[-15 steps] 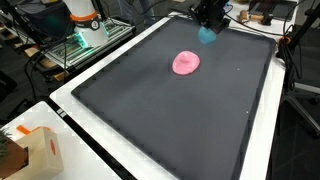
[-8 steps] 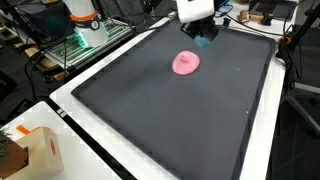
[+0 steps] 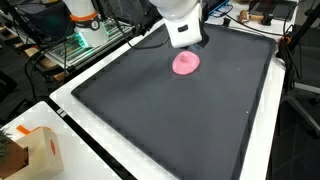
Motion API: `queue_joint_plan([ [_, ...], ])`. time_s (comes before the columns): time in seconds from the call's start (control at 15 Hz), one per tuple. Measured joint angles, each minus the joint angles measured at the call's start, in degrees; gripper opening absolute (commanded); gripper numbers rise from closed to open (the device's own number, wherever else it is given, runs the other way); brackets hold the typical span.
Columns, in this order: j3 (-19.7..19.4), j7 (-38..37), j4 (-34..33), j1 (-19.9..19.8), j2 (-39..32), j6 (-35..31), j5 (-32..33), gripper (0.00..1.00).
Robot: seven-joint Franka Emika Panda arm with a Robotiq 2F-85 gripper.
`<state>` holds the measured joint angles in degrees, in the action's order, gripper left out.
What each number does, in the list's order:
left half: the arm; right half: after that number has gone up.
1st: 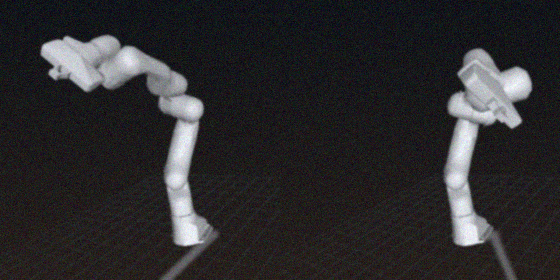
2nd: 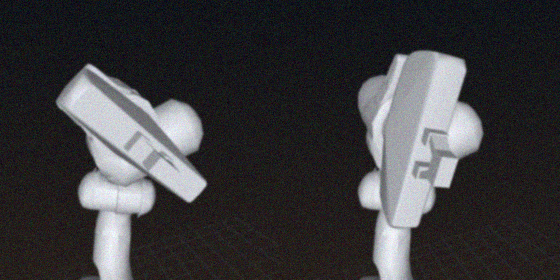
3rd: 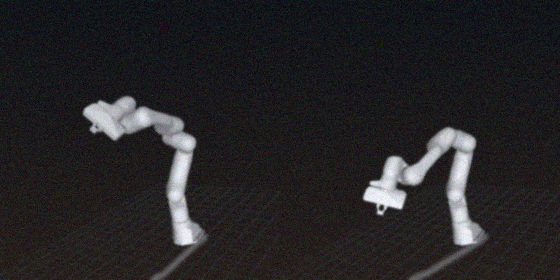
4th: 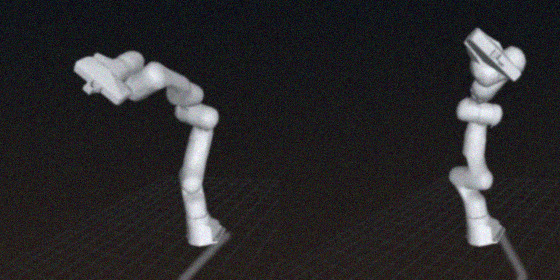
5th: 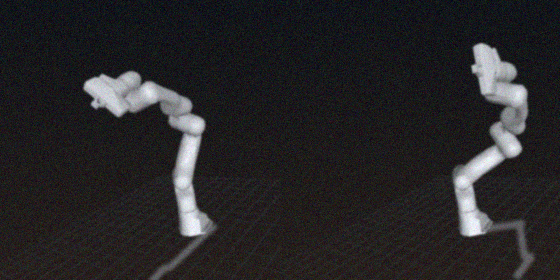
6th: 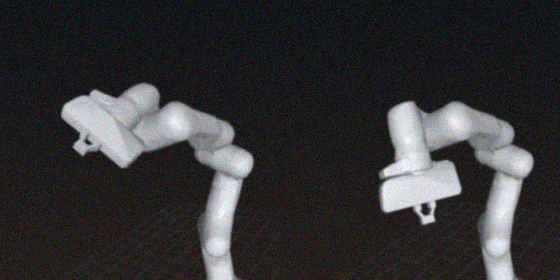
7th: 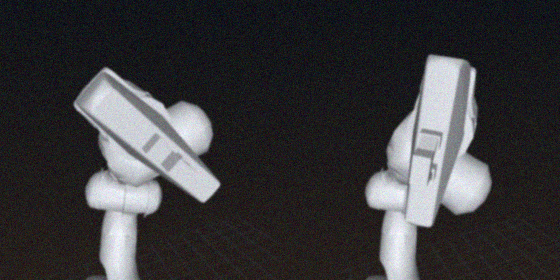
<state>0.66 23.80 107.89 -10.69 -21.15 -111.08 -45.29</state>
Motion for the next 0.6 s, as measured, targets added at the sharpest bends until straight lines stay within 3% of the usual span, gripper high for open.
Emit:
queue_joint_plan([
  [0.6,-0.75,7.76,0.5,-1.65,-2.48,2.09,-4.67,0.25],
])
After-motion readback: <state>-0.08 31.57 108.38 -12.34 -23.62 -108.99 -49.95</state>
